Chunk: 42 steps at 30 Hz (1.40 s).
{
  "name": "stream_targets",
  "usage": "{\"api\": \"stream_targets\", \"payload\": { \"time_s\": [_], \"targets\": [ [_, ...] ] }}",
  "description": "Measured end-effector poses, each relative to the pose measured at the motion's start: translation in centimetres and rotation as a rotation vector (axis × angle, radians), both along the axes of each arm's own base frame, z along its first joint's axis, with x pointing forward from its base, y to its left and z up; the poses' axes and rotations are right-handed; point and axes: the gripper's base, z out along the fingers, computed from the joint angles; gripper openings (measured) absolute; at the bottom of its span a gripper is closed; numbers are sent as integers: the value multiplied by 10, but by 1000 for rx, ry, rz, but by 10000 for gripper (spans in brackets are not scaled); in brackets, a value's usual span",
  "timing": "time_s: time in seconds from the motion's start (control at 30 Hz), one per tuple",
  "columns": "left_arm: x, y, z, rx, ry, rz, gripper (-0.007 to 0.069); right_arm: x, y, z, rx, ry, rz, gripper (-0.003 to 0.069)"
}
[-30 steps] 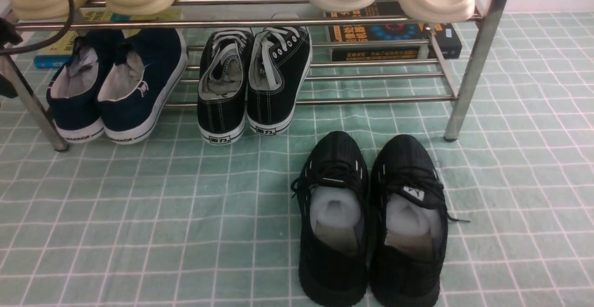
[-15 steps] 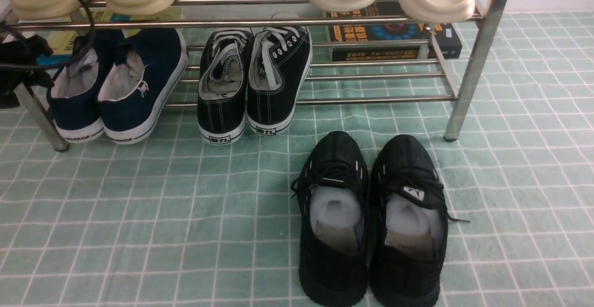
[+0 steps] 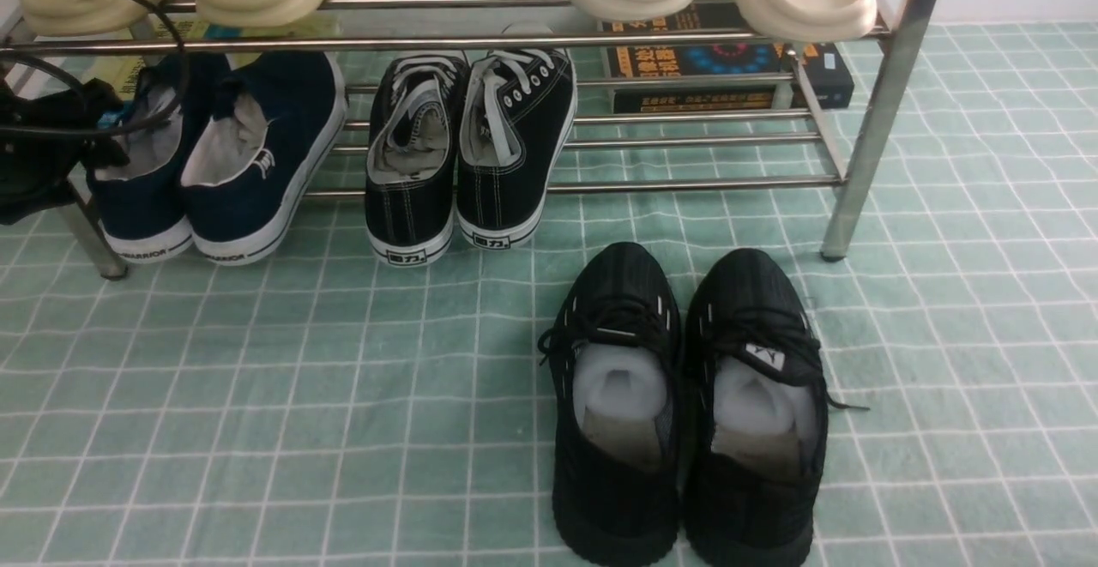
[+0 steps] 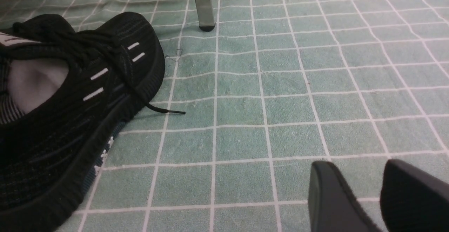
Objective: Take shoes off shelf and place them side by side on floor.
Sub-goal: 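Grasp the leftmost shoe on the bottom shelf of the shoe rack with the left gripper, then set the held shoe down on the floor in front of the rack with the left gripper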
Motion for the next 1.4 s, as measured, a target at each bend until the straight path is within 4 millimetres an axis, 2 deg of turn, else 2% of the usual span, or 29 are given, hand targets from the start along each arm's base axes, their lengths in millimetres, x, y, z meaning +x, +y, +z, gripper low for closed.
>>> {"api": "stream_targets", "payload": {
  "time_s": [0.1, 0.23, 0.33, 0.4, 0.5, 0.53, 0.73, 0.8, 0.9, 0.97, 1.0, 1.1, 1.2, 1.33, 1.37, 1.4],
  "targets": [
    [1, 0, -5, -3, 11, -10, 344, 0, 0, 0, 0, 0, 0, 237],
    [2, -1, -9, -27, 22, -8, 119, 0, 0, 0, 0, 0, 0, 239],
    [1, -2, -7, -16, 26, -20, 49, 0, 0, 0, 0, 0, 0, 239],
    [-1, -2, -4, -6, 31, -32, 48, 0, 0, 0, 0, 0, 0, 239],
    [-16, -6, 16, 31, 71, -90, 48, 0, 0, 0, 0, 0, 0, 239],
    [-18, -7, 17, 34, 81, -98, 48, 0, 0, 0, 0, 0, 0, 239],
    [-72, -15, 79, 133, 143, -108, 48, 0, 0, 0, 0, 0, 0, 239],
    [-83, -15, 88, 164, 164, -97, 48, 0, 0, 0, 0, 0, 0, 239],
    [-119, -15, 115, 239, 208, -42, 46, 0, 0, 0, 0, 0, 0, 239],
    [-134, -15, 123, 260, 244, -12, 46, 0, 0, 0, 0, 0, 0, 239],
    [-149, -16, 128, 270, 303, 13, 46, 0, 0, 0, 0, 0, 0, 239],
    [-168, -18, 130, 268, 371, 31, 46, 0, 0, 0, 0, 0, 0, 239],
    [-183, -24, 122, 242, 399, 25, 46, 0, 0, 0, 0, 1, 0, 239],
    [-204, -36, 94, 164, 432, -1, 46, 0, 0, 0, 0, 1, 0, 239],
    [-206, -36, 92, 163, 436, -2, 46, 0, 0, 0, 0, 1, 0, 239],
    [-212, -39, 79, 137, 435, 10, 46, 0, 0, 0, 0, 1, 0, 239]
  ]
}}
